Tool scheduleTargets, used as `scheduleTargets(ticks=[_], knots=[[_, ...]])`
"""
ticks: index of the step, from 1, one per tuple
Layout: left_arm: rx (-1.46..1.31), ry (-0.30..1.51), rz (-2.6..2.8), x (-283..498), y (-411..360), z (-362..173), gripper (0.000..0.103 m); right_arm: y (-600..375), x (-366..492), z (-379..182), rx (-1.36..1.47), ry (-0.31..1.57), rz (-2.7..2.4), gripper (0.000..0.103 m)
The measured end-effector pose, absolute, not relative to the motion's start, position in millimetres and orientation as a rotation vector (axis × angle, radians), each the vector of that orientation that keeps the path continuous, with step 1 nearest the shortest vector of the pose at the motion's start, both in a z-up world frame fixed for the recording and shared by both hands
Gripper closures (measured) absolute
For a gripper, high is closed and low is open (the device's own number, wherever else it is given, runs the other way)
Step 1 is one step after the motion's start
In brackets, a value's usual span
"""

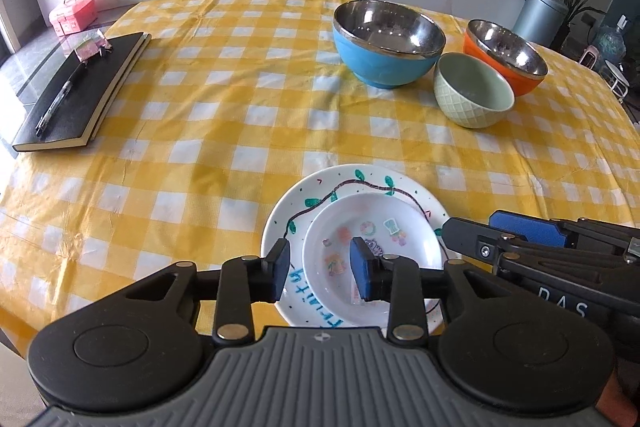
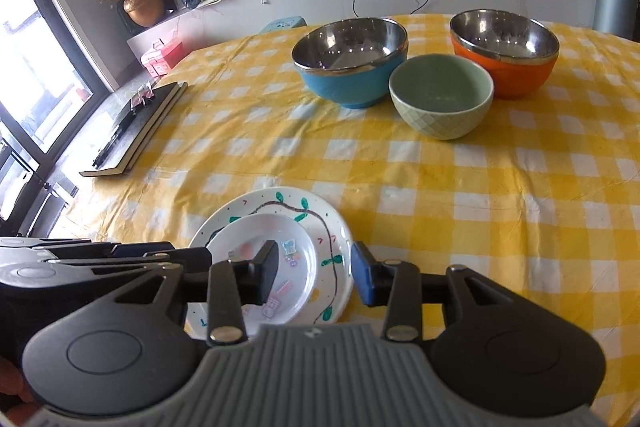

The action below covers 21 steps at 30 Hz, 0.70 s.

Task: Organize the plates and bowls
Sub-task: 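Carry the sticker plate onto the 'Fruits' plate and open both grippers, then raise both grippers away from the plate stack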

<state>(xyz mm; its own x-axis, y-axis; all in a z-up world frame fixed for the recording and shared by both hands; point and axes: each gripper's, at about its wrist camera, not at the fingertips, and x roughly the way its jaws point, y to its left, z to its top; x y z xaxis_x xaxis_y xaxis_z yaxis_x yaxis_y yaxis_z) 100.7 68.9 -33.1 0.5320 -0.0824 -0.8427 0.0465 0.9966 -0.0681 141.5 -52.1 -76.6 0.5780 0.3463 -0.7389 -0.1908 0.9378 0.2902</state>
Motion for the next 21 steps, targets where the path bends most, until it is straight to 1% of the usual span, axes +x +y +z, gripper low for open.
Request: scheduleTargets(ticks=[3, 7, 8, 9, 11, 13, 15, 16, 20, 21], knots=[[-0.036, 0.99, -0.091, 102, 64, -30, 0.062, -58, 140, -72, 0.194, 0.873, 0.305, 0.05], [-0.033, 0.973, -0.099, 106, 57, -25, 0.062, -68, 140, -67, 0.188, 0.832, 0.266, 0.05], [-0.029, 0.971, -0.099, 109, 56, -24, 0.061, -70, 140, -65, 0.182, 0.814, 0.253, 0.043], [-0.024, 0.966, -0.1, 111, 54, -23, 0.061, -72, 140, -63, 0.181, 0.797, 0.239, 0.035], [-0.02, 0.949, -0.108, 115, 52, -20, 0.062, -78, 141, -59, 0.193, 0.759, 0.224, 0.03], [-0.019, 0.931, -0.119, 120, 50, -16, 0.062, -83, 143, -55, 0.202, 0.732, 0.203, 0.029], [-0.017, 0.909, -0.127, 125, 48, -12, 0.061, -85, 145, -51, 0.181, 0.7, 0.174, 0.02], [-0.014, 0.901, -0.132, 127, 47, -11, 0.061, -85, 146, -50, 0.167, 0.689, 0.152, 0.012], [0.012, 0.873, -0.179, 141, 39, -6, 0.061, -91, 159, -48, 0.162, 0.683, 0.135, 0.013], [0.024, 0.87, -0.184, 145, 37, -5, 0.057, -93, 164, -49, 0.173, 0.692, 0.128, 0.013]])
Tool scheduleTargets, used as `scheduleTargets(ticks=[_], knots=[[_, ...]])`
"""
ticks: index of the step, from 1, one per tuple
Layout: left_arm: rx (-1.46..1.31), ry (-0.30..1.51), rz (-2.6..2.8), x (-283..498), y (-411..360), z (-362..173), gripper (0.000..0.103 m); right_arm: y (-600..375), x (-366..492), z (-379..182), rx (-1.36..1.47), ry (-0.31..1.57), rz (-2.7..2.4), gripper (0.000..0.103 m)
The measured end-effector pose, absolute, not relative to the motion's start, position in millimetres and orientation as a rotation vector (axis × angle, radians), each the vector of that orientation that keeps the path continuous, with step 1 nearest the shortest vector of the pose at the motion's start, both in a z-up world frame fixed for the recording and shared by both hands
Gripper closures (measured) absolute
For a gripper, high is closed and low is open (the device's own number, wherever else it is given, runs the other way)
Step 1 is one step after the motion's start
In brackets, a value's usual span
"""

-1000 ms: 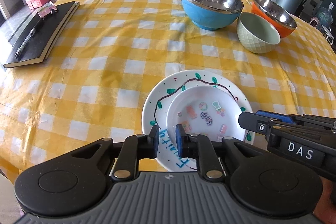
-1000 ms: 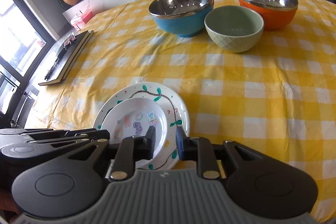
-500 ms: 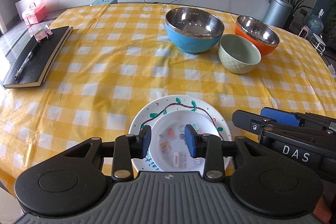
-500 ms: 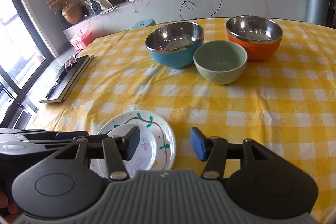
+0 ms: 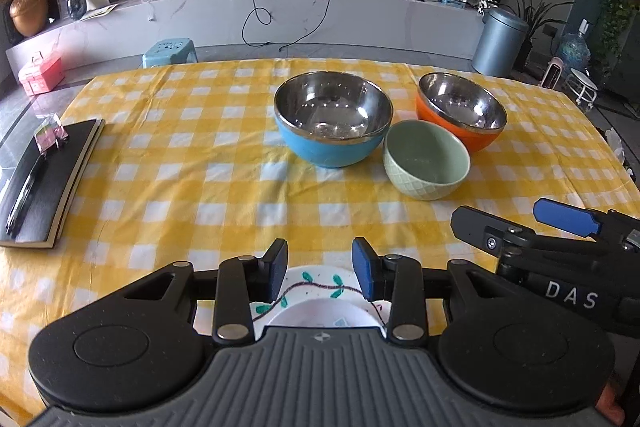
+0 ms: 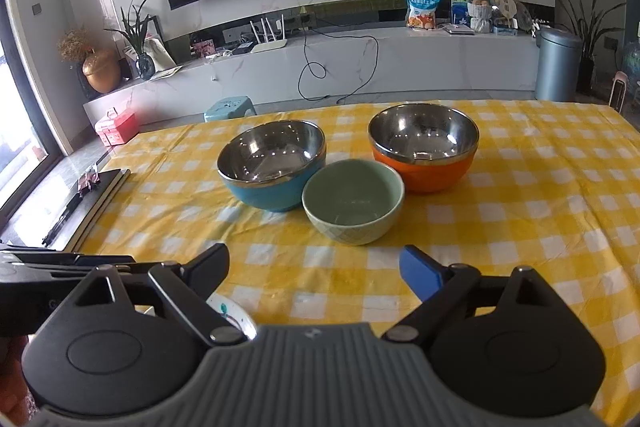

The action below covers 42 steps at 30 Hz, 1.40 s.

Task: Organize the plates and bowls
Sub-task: 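Raise both grippers away from the plate stack, then move both grippers to the blue steel bowl rim and close them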

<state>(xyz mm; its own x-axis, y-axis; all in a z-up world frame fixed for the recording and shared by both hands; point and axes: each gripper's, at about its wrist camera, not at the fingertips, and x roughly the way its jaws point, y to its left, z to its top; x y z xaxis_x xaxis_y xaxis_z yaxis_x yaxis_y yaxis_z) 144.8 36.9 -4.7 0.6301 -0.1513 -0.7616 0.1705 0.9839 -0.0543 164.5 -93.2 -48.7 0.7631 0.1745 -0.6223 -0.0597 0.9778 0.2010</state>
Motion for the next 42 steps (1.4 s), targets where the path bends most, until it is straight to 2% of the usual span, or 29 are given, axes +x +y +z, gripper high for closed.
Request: scheduleTargets(ticks=[3, 10, 19, 23, 28, 30, 32, 40, 42], knots=[[0.068, 0.859, -0.193, 158, 30, -1, 0.051, -100, 182, -48, 0.198, 0.719, 0.108, 0.017], [0.071, 0.834, -0.155, 200, 30, 6, 0.051, -110, 228, -40, 0.228, 0.771, 0.095, 0.021], [0.017, 0.895, -0.139, 256, 40, 1, 0.051, -100, 292, -40, 0.218, 0.827, 0.105, 0.043], [-0.019, 0.92, -0.115, 281, 46, -8, 0.051, -91, 316, -49, 0.2, 0.857, 0.104, 0.057], [-0.014, 0.928, -0.093, 300, 48, -22, 0.051, -91, 341, -57, 0.221, 0.886, 0.086, 0.063], [-0.024, 0.939, -0.098, 304, 48, -26, 0.056, -90, 349, -62, 0.23, 0.903, 0.084, 0.071], [-0.034, 0.945, -0.089, 307, 48, -29, 0.057, -88, 355, -66, 0.236, 0.922, 0.09, 0.074], [-0.059, 0.968, -0.084, 313, 50, -42, 0.076, -81, 369, -75, 0.221, 0.952, 0.094, 0.084], [-0.063, 0.97, -0.085, 314, 46, -43, 0.087, -81, 370, -78, 0.229, 0.958, 0.102, 0.095]])
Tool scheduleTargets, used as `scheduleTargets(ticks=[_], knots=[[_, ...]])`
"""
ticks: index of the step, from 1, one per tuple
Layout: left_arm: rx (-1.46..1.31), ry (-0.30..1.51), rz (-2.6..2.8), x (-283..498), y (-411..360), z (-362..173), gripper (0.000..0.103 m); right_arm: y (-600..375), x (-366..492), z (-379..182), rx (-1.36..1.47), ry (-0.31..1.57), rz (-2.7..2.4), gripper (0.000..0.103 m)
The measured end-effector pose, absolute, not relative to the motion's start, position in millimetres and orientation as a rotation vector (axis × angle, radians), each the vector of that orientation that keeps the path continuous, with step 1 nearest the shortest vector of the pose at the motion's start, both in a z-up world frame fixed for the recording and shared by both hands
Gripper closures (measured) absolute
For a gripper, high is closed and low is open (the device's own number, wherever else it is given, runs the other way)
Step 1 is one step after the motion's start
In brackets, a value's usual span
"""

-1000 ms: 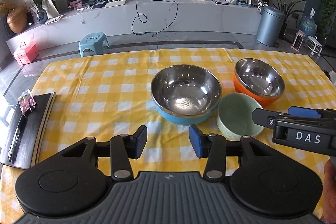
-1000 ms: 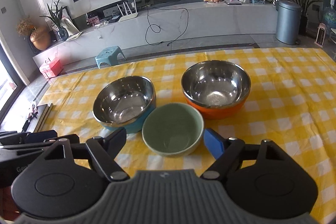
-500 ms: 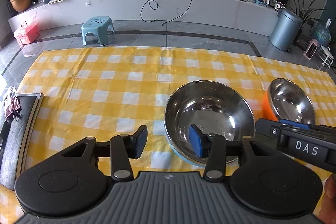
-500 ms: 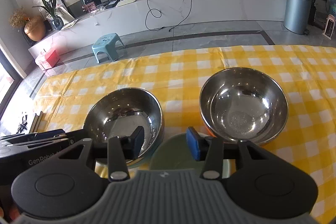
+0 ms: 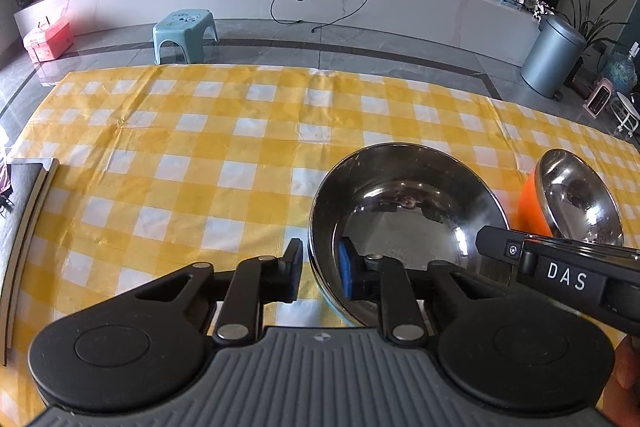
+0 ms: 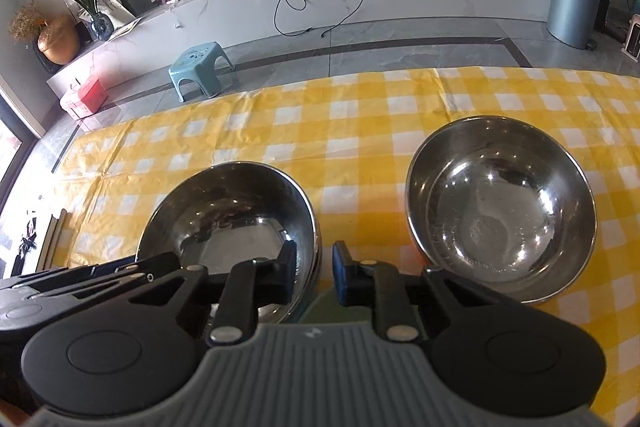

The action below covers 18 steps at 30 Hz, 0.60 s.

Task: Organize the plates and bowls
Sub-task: 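Move both grippers to the blue steel bowl rim and close them, then lift the blue bowl with both grippers and lower it beside the plate stack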

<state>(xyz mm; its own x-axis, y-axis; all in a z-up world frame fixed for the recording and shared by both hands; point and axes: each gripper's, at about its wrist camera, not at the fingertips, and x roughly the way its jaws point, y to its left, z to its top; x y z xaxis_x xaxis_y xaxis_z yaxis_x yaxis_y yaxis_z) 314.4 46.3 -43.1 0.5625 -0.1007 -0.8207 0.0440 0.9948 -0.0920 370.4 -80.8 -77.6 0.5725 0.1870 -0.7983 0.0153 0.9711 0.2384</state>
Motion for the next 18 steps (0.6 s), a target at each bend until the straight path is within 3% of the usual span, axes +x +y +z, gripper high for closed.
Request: scheduleTargets(ticks=[18], knots=[[-0.109, 0.851, -0.032, 250, 69, 13, 0.092, -75, 310, -33, 0.294, 0.897, 0.172, 0.097]])
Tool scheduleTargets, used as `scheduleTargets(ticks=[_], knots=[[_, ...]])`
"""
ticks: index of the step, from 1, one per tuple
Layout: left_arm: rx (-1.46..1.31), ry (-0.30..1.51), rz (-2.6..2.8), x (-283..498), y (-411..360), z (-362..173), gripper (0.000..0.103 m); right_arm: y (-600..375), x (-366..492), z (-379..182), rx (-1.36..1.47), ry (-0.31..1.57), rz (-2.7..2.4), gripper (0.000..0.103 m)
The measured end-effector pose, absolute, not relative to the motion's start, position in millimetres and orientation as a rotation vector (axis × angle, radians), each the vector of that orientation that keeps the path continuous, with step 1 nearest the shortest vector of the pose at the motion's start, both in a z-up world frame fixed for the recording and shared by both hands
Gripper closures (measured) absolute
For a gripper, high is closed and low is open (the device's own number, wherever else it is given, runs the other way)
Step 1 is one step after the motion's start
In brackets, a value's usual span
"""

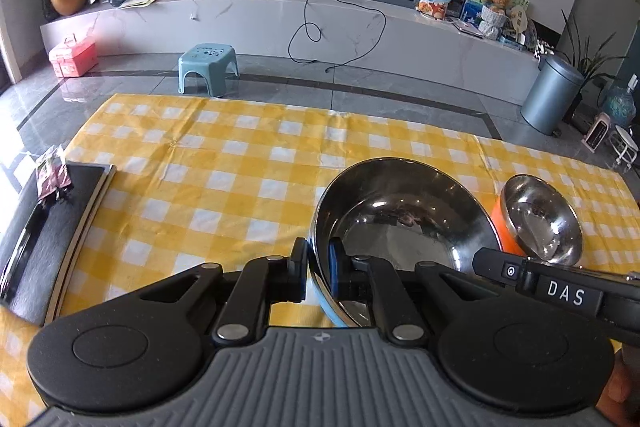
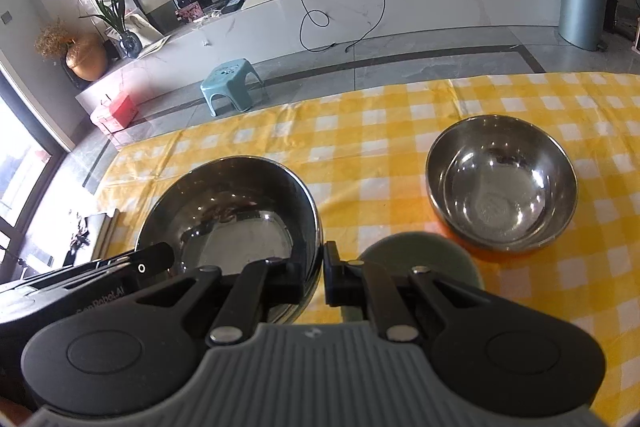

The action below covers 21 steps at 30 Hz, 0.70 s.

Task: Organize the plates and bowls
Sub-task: 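Lift the blue bowl with both grippers and lower it beside the plate stack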

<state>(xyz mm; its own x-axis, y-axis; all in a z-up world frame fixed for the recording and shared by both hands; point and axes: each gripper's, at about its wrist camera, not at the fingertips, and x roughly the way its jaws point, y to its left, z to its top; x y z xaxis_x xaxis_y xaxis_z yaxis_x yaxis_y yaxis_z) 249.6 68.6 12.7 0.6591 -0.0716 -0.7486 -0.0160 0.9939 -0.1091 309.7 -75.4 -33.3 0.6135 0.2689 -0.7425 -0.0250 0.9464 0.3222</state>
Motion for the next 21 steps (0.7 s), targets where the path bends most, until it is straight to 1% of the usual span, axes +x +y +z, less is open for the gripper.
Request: scheduleTargets(ticks=[11, 21], knots=[[-0.199, 0.82, -0.038, 164, 68, 31, 0.092, -92, 212, -15, 0.349, 0.873, 0.196, 0.097], [-0.21, 0.835, -0.11, 115, 36, 22, 0.09, -140, 141, -27, 0.449, 0.903, 0.119, 0.097]])
